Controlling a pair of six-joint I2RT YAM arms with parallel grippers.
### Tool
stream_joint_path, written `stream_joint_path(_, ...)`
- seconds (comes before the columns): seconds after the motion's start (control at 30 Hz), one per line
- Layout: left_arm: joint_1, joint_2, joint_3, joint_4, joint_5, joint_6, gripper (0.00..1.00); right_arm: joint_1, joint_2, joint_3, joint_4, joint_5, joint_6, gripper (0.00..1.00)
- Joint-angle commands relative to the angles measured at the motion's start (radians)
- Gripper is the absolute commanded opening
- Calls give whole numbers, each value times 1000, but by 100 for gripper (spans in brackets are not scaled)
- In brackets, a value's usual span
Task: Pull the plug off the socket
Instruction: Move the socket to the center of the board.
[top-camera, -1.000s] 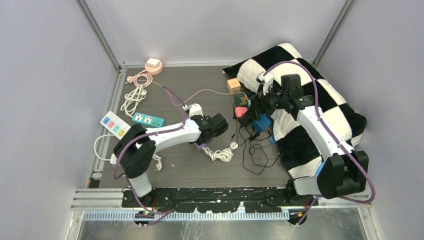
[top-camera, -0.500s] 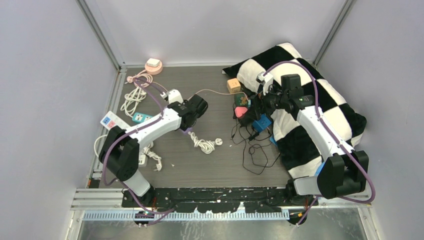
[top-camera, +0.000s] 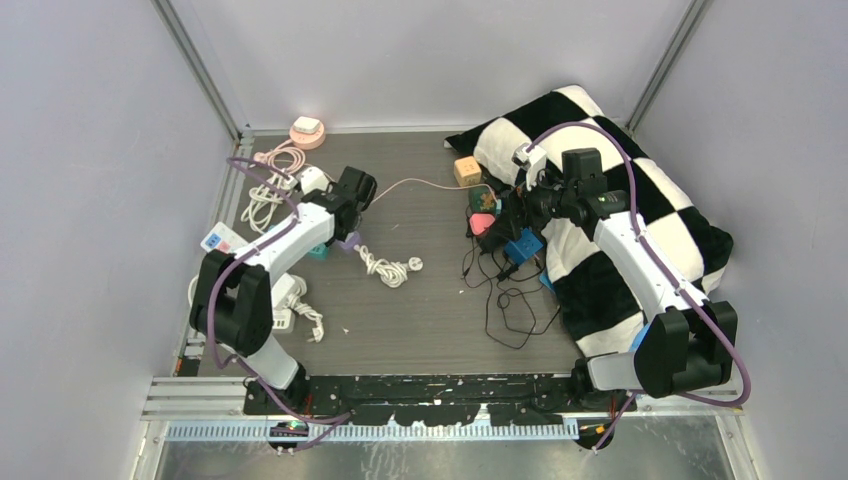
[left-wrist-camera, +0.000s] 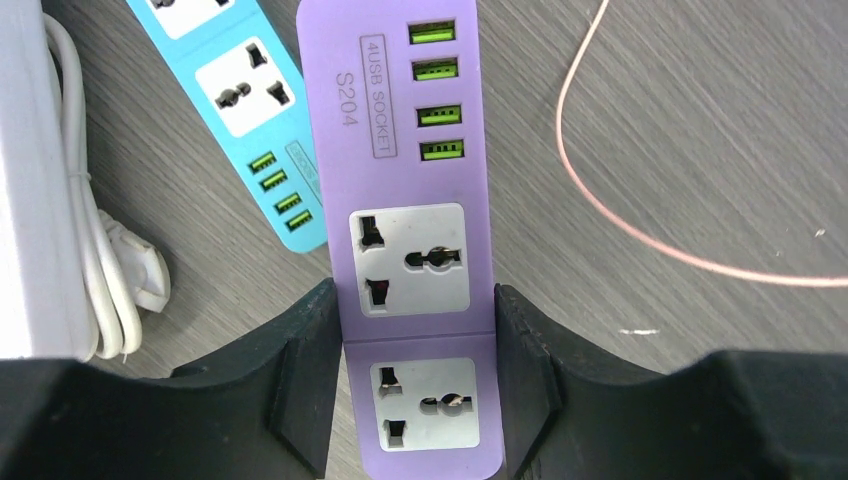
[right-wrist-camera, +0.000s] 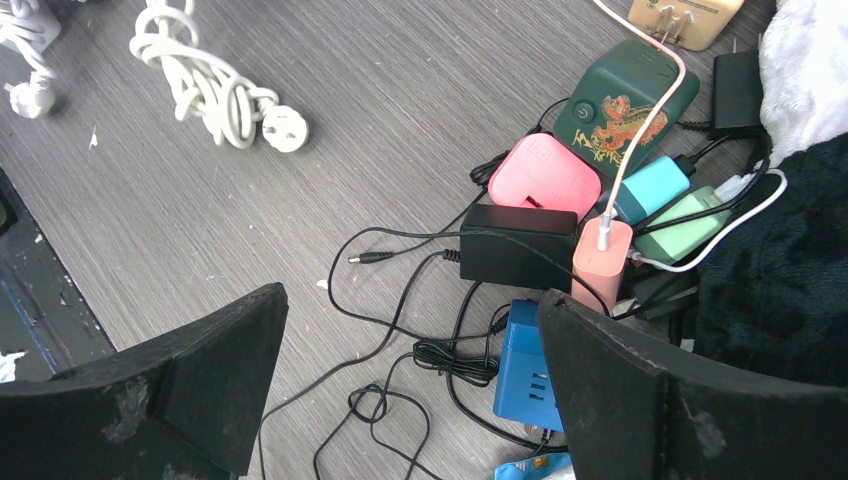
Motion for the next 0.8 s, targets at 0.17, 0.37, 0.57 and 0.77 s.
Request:
stream_joint_path(0.17,124,27,73,96,64,-32,0,5,3,16,2,-18,-1,100)
stream_joint_path(0.37,201,69,93,134,140,-86,0,4,-2,18,0,-19,-2,100)
stream_joint_path(0.57,265,115,123,133,171,-158,0,5,-4,17,-6,-17,-8,100)
stream_joint_path(0.77,289,194,192,104,189,-166,0,5,-5,17,-8,-25,-8,100)
